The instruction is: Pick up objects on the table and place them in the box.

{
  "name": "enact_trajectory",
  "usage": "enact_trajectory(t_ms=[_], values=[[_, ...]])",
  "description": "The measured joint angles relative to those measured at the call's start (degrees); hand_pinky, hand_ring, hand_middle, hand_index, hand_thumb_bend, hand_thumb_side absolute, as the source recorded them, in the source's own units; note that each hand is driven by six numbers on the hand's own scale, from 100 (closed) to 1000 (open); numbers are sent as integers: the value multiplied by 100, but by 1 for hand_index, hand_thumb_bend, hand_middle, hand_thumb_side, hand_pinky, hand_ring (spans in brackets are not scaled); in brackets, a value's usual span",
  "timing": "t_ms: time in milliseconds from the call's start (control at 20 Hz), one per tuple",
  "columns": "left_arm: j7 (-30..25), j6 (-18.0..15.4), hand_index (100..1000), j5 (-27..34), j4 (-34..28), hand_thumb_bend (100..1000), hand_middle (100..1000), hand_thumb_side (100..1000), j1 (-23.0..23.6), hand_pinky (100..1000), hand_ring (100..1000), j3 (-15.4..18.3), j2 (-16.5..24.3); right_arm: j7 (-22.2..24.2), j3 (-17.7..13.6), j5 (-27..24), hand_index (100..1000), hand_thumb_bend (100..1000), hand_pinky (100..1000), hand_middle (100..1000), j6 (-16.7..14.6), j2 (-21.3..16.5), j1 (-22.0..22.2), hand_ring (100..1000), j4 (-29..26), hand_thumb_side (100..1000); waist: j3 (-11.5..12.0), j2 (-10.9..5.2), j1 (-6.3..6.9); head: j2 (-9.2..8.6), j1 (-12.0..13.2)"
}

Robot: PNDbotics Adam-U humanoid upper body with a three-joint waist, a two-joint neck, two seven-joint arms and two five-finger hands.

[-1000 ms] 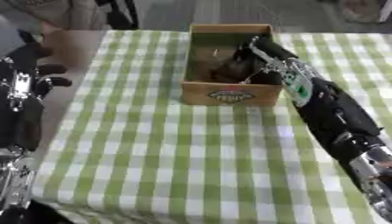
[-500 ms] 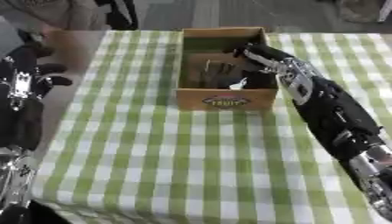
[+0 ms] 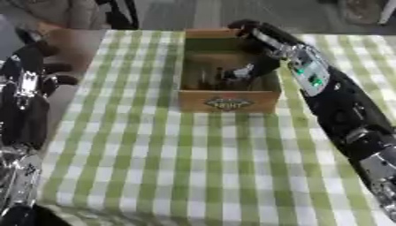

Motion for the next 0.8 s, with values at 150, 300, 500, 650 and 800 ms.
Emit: enact_trajectory(t_ms=[150,300,500,650,800], values=[[18,-16,760,-6,0,350,685,477,14,557,620,30,0,-82,91,-685,938,603,775,850,182,-138,88,817,-565,327,-79,-3,-22,0,54],[46,-27,759,-19,0,353,685,475,43,557,620,52,1,-154,215,-1448,911,589,727,791,407,-354,273,764,-1224,278,-183,-5,-24,0,120],[86,-51,759,-33,1,355,684,476,60,557,620,96,5,-368,293,-2413,842,566,673,711,801,-662,584,690,-2132,224,-308,-6,-53,0,214],[114,-61,759,-46,1,355,684,476,82,557,620,121,8,-626,284,-3028,798,536,648,660,1065,-862,875,649,-2796,183,-405,-6,-57,0,274],[140,-66,759,-53,1,356,684,479,88,557,621,144,10,-914,231,-3513,765,502,628,619,1298,-991,1262,618,-3396,135,-498,-3,-91,0,328]])
